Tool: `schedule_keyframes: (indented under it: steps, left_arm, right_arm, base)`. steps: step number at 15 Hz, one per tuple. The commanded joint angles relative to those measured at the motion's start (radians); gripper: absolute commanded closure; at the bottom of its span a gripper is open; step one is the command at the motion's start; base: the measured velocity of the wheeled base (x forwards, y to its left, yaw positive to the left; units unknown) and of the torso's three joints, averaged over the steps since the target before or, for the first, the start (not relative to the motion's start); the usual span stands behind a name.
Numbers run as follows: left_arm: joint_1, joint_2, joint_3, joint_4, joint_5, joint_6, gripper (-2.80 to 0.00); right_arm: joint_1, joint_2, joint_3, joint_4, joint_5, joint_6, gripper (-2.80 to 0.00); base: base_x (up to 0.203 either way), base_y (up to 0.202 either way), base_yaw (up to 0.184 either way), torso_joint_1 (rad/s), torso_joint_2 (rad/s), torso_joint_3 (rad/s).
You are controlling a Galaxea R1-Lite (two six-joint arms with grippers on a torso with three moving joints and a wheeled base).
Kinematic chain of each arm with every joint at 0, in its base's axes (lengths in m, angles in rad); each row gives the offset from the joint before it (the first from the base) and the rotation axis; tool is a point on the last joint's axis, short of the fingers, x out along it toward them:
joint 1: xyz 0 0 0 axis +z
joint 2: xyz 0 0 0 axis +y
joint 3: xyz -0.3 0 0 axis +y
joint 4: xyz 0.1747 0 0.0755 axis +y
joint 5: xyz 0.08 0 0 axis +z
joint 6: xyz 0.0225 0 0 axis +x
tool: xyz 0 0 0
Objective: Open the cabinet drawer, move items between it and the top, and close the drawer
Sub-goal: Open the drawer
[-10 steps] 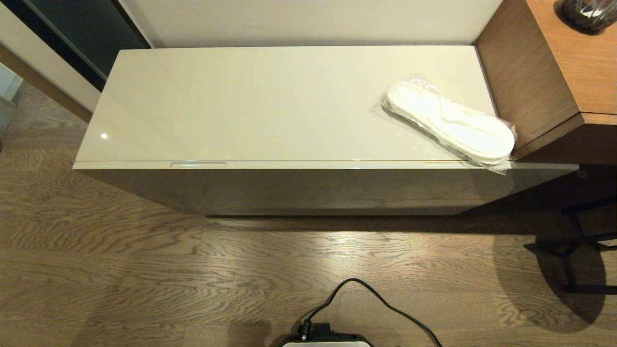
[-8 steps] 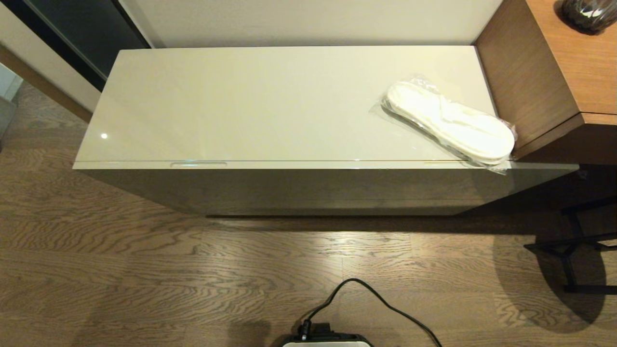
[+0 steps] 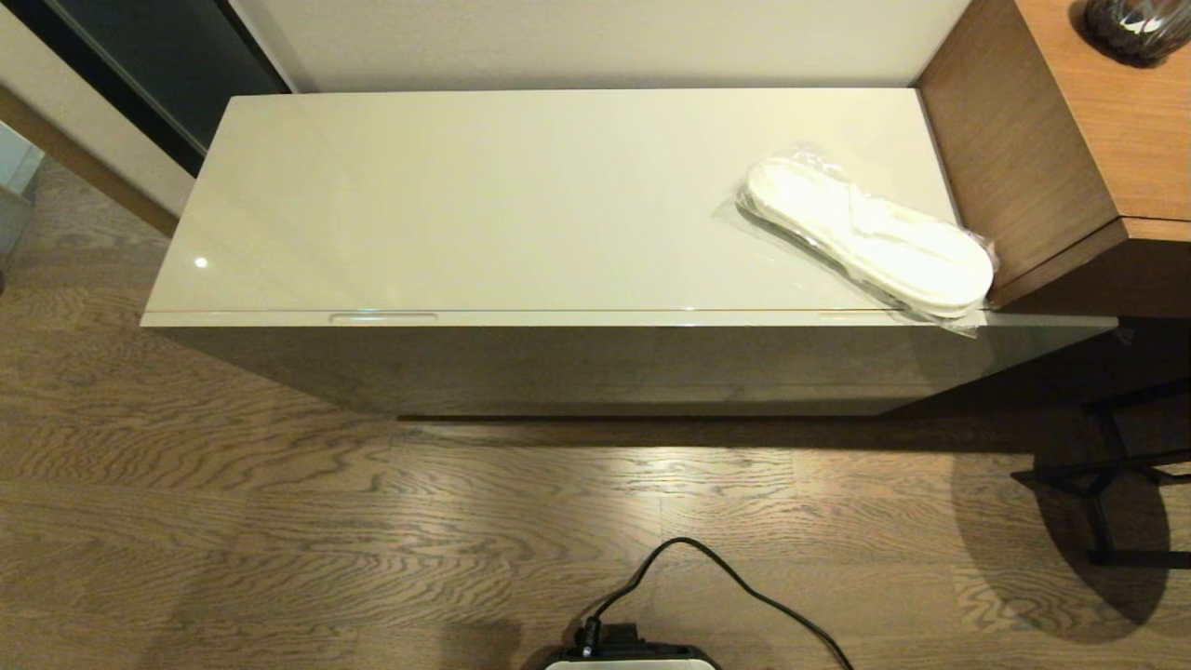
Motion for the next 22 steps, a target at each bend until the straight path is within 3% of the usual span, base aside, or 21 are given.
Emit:
schedule_keyframes:
  steps: [1,22]
  left_arm:
    - [0.000,0.000,0.000,0.000,0.000,-0.001,0.00]
    - [0.000,0.000,0.001,-0.002,0.003,-0.014,0.00]
  right_arm:
    - [0.000,0.000,0.002,-0.001,-0.002,0.002,0.00]
    - [0.000,0.000,0.003,0.001,0.001,0.015,0.00]
  base:
    - [0.000,0.000,0.000,0.000,0.00,0.000]
    - [0.000,0.000,0.000,0.000,0.00,0.000]
